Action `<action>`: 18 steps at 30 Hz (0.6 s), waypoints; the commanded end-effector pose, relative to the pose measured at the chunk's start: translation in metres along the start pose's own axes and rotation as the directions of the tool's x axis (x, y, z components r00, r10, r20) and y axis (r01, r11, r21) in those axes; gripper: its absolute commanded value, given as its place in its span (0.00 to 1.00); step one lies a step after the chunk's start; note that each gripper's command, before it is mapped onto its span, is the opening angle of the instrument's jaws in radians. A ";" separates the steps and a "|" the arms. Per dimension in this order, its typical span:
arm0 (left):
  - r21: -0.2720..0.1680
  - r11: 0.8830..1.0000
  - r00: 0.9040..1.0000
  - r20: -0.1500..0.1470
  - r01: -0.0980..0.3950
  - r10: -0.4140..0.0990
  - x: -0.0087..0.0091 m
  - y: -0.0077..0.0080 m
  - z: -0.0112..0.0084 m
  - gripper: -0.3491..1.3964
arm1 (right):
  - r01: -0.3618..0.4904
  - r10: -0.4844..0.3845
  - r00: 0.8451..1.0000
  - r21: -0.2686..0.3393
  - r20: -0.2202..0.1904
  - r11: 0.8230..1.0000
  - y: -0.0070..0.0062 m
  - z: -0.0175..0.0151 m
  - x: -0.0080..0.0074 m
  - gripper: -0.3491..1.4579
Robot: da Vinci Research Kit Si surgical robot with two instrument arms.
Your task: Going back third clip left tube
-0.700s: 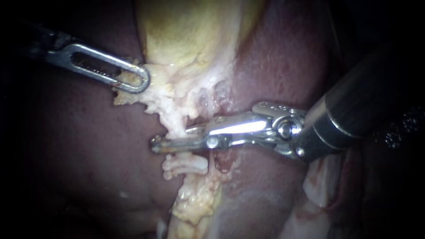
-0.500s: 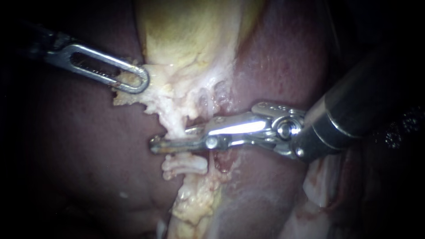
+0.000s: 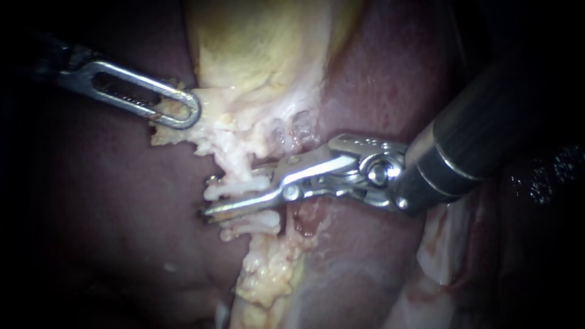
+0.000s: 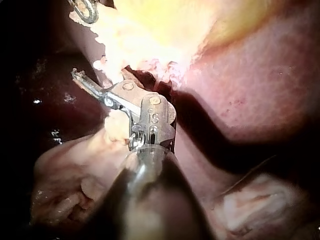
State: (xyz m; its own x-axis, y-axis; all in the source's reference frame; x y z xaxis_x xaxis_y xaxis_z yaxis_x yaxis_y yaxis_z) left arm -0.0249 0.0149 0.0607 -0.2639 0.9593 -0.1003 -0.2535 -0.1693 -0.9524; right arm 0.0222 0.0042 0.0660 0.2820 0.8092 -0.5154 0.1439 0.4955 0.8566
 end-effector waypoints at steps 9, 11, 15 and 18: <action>0.000 1.000 1.000 0.000 0.000 0.000 -0.0001 0.0004 -0.0001 0.00 | 0.066 -0.070 0.997 -0.081 -0.042 0.994 0.0026 -0.0008 0.0002 0.47; -0.001 1.000 1.000 0.000 0.001 -0.001 -0.0001 0.0005 -0.0002 0.00 | 0.068 -0.073 0.996 -0.095 -0.049 0.993 0.0031 -0.0010 0.0002 0.47; -0.003 1.000 1.000 0.002 0.002 -0.002 -0.0001 0.0009 -0.0006 0.00 | 0.078 -0.083 0.995 -0.099 -0.049 0.992 0.0034 -0.0015 0.0001 0.47; -0.008 1.000 1.000 0.001 0.004 -0.004 0.0000 0.0011 -0.0009 0.00 | 0.078 -0.084 0.995 -0.099 -0.049 0.992 0.0035 -0.0016 0.0001 0.47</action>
State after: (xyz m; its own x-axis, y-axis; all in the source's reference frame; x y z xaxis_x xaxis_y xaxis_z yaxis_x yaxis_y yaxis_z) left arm -0.0244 0.0149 0.0592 -0.2646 0.9595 -0.0971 -0.2478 -0.1650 -0.9547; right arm 0.0212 0.0065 0.0690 0.2228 0.7788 -0.5864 0.0711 0.5870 0.8065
